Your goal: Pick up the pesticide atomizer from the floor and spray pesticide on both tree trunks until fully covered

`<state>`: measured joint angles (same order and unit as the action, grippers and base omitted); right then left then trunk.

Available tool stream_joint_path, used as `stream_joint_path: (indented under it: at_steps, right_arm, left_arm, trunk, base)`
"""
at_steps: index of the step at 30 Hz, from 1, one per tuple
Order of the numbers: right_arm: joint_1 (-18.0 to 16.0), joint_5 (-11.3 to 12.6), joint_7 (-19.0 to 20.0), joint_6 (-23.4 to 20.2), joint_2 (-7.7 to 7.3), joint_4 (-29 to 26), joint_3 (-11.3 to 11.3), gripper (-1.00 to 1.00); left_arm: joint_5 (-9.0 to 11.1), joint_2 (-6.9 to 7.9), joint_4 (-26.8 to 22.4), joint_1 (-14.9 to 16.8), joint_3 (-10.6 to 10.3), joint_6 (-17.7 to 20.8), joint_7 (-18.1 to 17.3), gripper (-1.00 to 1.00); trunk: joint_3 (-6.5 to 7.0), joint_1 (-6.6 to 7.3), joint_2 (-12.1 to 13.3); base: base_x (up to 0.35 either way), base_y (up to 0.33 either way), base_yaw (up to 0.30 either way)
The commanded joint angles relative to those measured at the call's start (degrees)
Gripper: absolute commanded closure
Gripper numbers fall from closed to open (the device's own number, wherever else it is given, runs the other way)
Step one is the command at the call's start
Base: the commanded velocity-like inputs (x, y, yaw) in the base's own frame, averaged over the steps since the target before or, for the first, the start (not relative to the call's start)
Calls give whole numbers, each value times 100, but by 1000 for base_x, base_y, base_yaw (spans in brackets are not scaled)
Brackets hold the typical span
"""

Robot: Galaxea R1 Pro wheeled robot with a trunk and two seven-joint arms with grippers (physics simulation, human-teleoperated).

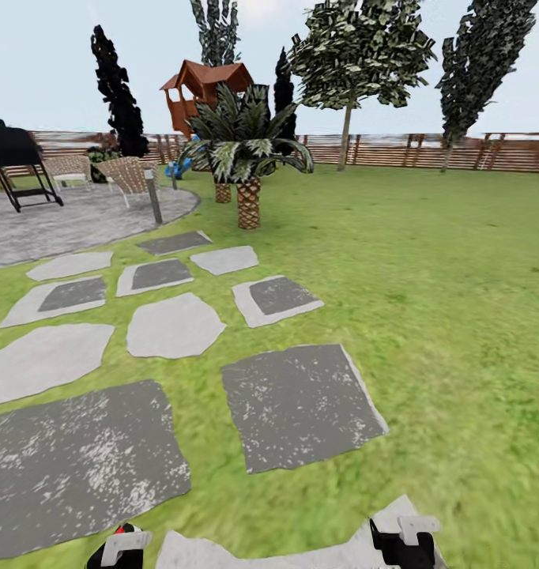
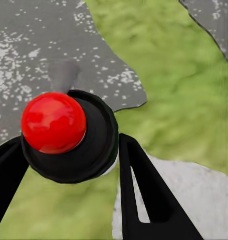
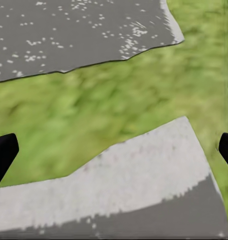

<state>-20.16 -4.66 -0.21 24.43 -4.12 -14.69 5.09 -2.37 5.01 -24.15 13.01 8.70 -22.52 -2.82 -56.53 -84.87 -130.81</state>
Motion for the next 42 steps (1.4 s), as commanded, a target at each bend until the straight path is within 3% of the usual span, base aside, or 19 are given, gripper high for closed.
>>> stream_joint_path:
  at_steps: [1,42]
  right_arm:
    - [1,0,1,0,-1,0,0,-100]
    - [2,0,-5,0,7,1,0,-100]
  left_arm:
    - [0,0,-1,0,0,-2,0,100]
    - [0,0,-10,0,9,-7,7,100]
  trunk:
    - [-2,0,0]
    - [-82,0,0]
  base:
    - [0,0,-300]
    - [16,-9,-300]
